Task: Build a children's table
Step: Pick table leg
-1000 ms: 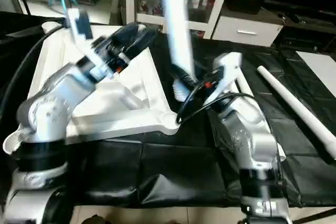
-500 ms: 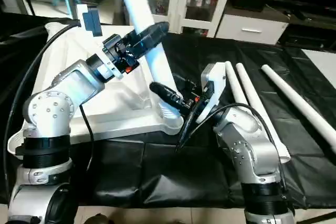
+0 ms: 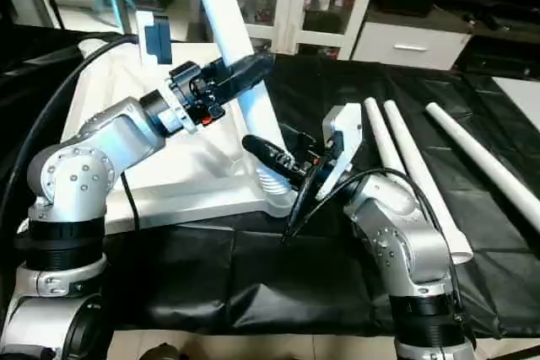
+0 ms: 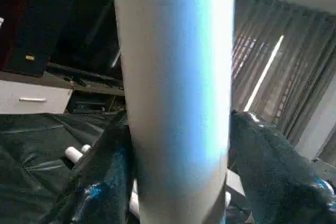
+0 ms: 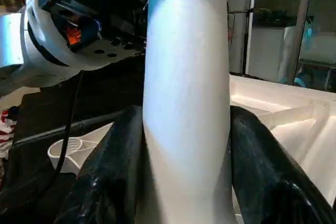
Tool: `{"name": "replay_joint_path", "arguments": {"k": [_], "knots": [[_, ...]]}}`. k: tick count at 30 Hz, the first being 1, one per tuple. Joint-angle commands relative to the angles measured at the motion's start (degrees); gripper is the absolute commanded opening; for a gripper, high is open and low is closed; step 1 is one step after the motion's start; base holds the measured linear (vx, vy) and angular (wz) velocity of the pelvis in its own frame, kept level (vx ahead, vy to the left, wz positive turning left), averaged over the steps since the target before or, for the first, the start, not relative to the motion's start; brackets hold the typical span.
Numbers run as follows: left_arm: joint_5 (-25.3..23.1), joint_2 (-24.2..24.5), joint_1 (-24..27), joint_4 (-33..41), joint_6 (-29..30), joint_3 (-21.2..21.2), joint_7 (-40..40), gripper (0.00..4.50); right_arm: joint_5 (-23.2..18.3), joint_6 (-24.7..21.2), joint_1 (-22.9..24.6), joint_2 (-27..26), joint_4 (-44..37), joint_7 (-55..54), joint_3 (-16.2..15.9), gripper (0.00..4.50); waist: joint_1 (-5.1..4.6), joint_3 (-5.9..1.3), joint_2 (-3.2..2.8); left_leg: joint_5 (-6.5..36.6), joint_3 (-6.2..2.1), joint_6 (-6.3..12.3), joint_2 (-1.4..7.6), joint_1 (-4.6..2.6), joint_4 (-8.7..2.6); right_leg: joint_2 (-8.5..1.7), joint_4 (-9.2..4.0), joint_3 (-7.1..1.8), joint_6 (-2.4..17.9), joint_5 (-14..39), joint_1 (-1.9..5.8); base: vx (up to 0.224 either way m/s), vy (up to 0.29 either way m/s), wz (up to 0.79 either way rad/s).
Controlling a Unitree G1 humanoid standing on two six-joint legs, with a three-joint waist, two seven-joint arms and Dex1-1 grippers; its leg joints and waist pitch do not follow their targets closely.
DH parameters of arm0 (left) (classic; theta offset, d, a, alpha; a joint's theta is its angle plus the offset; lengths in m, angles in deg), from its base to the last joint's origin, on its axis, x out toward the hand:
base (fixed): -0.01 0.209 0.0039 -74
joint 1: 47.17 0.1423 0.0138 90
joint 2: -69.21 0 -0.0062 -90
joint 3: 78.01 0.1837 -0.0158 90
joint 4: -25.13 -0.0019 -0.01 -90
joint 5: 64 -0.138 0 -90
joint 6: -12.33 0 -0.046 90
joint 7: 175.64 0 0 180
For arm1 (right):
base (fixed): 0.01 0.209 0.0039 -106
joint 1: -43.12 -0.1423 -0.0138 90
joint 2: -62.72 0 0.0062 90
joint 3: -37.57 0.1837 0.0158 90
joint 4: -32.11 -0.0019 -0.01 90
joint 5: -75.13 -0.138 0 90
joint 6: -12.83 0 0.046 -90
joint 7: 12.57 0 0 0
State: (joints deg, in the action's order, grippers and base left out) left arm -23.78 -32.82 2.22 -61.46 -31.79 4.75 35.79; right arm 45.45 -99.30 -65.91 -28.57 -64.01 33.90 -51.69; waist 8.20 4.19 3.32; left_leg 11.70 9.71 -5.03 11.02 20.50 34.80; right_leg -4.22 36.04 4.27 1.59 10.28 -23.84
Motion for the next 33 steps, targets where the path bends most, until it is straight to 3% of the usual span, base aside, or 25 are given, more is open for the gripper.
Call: {"name": "replay_joint_path", "arguments": {"k": [1, 2, 3, 4, 5, 6, 7, 12, 15, 16, 17, 18, 19, 20, 22, 23, 27, 33], "knots": [[1.26, -0.25, 0.02, 0.59, 1.18, 0.97, 0.02, 2.48, -0.67, -0.75, -0.06, 0.59, -0.99, -0.79, 0.9, 1.87, -0.1, -4.44, -1.41, 7.15, -0.67, 0.13, 1.89, -0.09, -4.21, -3.8, -4.41, -2.86, 9.11, 8.62, 3.82, 0.0, 0.0, 0.0], [1.82, -0.28, -0.22, 0.26, 1.54, 0.62, -0.56, 2.34, -0.75, -0.89, 0.09, 0.72, -1.23, -1.04, 0.95, 1.87, -0.07, -4.49, -1.74, 7.26, -0.73, 0.07, 1.78, -0.1, -4.16, -3.75, -4.23, -2.85, 9.35, 8.26, 3.89, 0.0, 0.0, 0.0], [1.82, -0.28, -0.22, 0.26, 1.54, 0.62, -0.56, 2.25, -0.75, -0.89, 0.09, 0.72, -1.23, -1.04, 0.95, 1.87, -0.18, -4.42, -1.4, 7.51, -0.65, 0.24, 1.78, -0.02, -4.17, -3.71, -4.34, -2.85, 9.49, 8.25, 3.92, 0.0, 0.0, 0.0], [2.07, -0.46, -0.52, -0.2, 1.52, 0.07, -1.42, 2.21, -0.77, -0.95, 0.17, 0.81, -1.38, -1.3, 0.96, 1.87, -0.06, -4.49, -2.11, 7.6, -0.7, 0.2, 1.71, -0.07, -4.1, -3.76, -4.28, -2.87, 9.6, 8.3, 3.93, 0.0, 0.0, 0.0], [2.24, -0.7, -0.87, -0.8, 1.34, -0.6, -2.17, 2.21, -0.81, -1.09, 0.19, 0.79, -1.54, -1.68, 1.06, 1.87, -0.13, -4.46, -1.69, 7.32, -0.61, 0.45, 1.68, 0.01, -4.05, -3.72, -4.42, -2.88, 9.52, 8.31, 4.0, 0.0, 0.0, 0.0], [2.01, -1.09, -1.29, -1.57, 0.57, -1.5, -3.36, 2.12, -1.08, -1.32, 0.24, 0.62, -1.79, -2.15, 1.28, 2.43, -0.15, -4.45, -1.89, 7.13, -0.57, 0.63, 1.61, 0.05, -4.0, -3.65, -4.48, -2.88, 9.59, 8.46, 3.99, 0.0, 0.0, 0.0], [2.01, -1.09, -1.29, -1.57, 0.57, -1.5, -3.36, 2.03, -1.08, -1.32, 0.24, 0.62, -1.79, -2.15, 1.28, 2.57, -0.1, -4.42, -1.75, 7.03, -0.54, 0.75, 1.53, 0.08, -3.97, -3.69, -4.56, -2.87, 9.37, 8.99, 4.04, 0.0, 0.0, 0.0], [0.91, -2.05, -2.81, -4.05, -1.91, -3.86, -5.93, 1.89, -3.41, -3.28, 0.35, 0.67, -2.62, -1.95, 2.28, 2.98, -0.1, -4.57, -1.64, 6.02, -0.64, 1.28, 1.55, 0.34, -4.02, -3.68, -4.73, -2.73, 7.36, 12.15, 4.07, 0.0, 0.0, 0.0], [0.76, -1.75, -2.96, -4.17, -1.94, -4.01, -6.44, 1.87, -7.0, -5.67, -0.34, 0.62, -2.77, -3.05, 5.13, 3.2, -0.06, -4.72, -1.77, 5.05, -0.61, 1.84, 1.66, 0.26, -3.86, -3.7, -4.61, -2.77, 7.66, 10.71, 3.88, 0.0, 0.0, 0.0], [0.59, -1.57, -3.15, -4.34, -2.03, -4.11, -6.92, 1.86, -11.57, -9.13, -1.13, 1.28, -2.64, -3.42, 8.18, 3.32, -0.1, -4.63, -1.75, 4.96, -0.58, 2.01, 1.64, 0.25, -3.9, -3.61, -4.65, -2.75, 7.85, 10.47, 3.85, 0.0, 0.0, 0.0], [0.59, -1.52, -3.19, -4.37, -2.03, -4.1, -6.95, 1.86, -12.41, -9.73, -1.32, 1.53, -2.45, -3.46, 8.77, 3.38, 0.03, -4.81, -1.79, 4.58, -0.64, 2.36, 1.69, 0.16, -3.79, -3.65, -4.42, -2.74, 8.3, 9.55, 3.94, 0.0, 0.0, 0.0], [0.59, -1.22, -3.45, -4.63, -2.03, -4.0, -7.19, 1.86, -19.03, -14.73, -2.77, 3.61, -0.62, -3.69, 13.15, 3.38, 0.07, -4.8, -1.68, 3.84, -0.58, 2.64, 1.67, 0.13, -3.72, -3.54, -4.31, -2.71, 8.7, 8.43, 3.88, 0.0, 0.0, 0.0], [0.59, -1.22, -3.45, -4.63, -2.03, -4.0, -7.19, 1.86, -19.03, -14.73, -2.77, 3.61, -0.62, -3.69, 13.15, 3.4, 0.13, -4.83, -1.77, 3.8, -0.56, 2.82, 1.64, -0.01, -3.66, -3.49, -4.25, -2.7, 8.95, 8.12, 3.85, 0.0, 0.0, 0.0], [0.68, -0.96, -3.62, -4.71, -1.99, -3.72, -7.06, 1.86, -23.47, -17.72, -4.08, 5.22, 1.29, -4.09, 16.43, 3.4, 0.23, -4.8, -1.55, 3.74, -0.36, 2.94, 1.63, -0.15, -3.56, -3.4, -4.29, -2.74, 9.26, 7.57, 3.66, 0.0, 0.0, 0.0], [0.67, -0.92, -3.73, -4.73, -2.07, -3.45, -7.0, 1.86, -25.49, -19.57, -4.75, 6.07, 2.21, -4.27, 17.71, 3.4, 0.36, -4.83, -1.6, 3.33, -0.31, 2.85, 1.5, 0.14, -3.5, -3.53, -4.24, -2.71, 9.48, 7.51, 3.81, 0.0, 0.0, 0.0], [0.64, -0.95, -3.77, -4.72, -2.1, -3.37, -7.03, 1.86, -26.21, -20.38, -4.96, 6.43, 2.53, -4.17, 18.05, 3.4, 0.38, -4.79, -1.16, 3.0, -0.32, 2.98, 1.41, 0.38, -3.53, -3.63, -4.23, -2.64, 9.23, 8.35, 4.03, 0.0, 0.0, 0.0], [0.81, -0.75, -3.6, -3.67, -1.35, -2.8, -6.4, 1.86, -30.44, -23.77, -7.47, 8.36, 5.43, -4.49, 21.25, 3.4, 0.5, -4.93, -0.92, 1.79, -0.31, 2.78, 1.44, 0.5, -3.43, -3.85, -4.37, -2.57, 8.69, 10.23, 4.01, 0.0, 0.0, 0.0], [1.29, -0.44, -3.23, -3.16, -0.95, -2.5, -6.62, 1.86, -29.03, -25.72, -7.61, 11.07, 4.64, -3.2, 19.46, 3.4, 0.7, -4.82, -0.81, 2.15, -0.21, 2.35, 1.35, 0.56, -3.4, -3.79, -4.63, -2.55, 7.3, 11.54, 3.94, 0.0, 0.0, 0.0]]}}
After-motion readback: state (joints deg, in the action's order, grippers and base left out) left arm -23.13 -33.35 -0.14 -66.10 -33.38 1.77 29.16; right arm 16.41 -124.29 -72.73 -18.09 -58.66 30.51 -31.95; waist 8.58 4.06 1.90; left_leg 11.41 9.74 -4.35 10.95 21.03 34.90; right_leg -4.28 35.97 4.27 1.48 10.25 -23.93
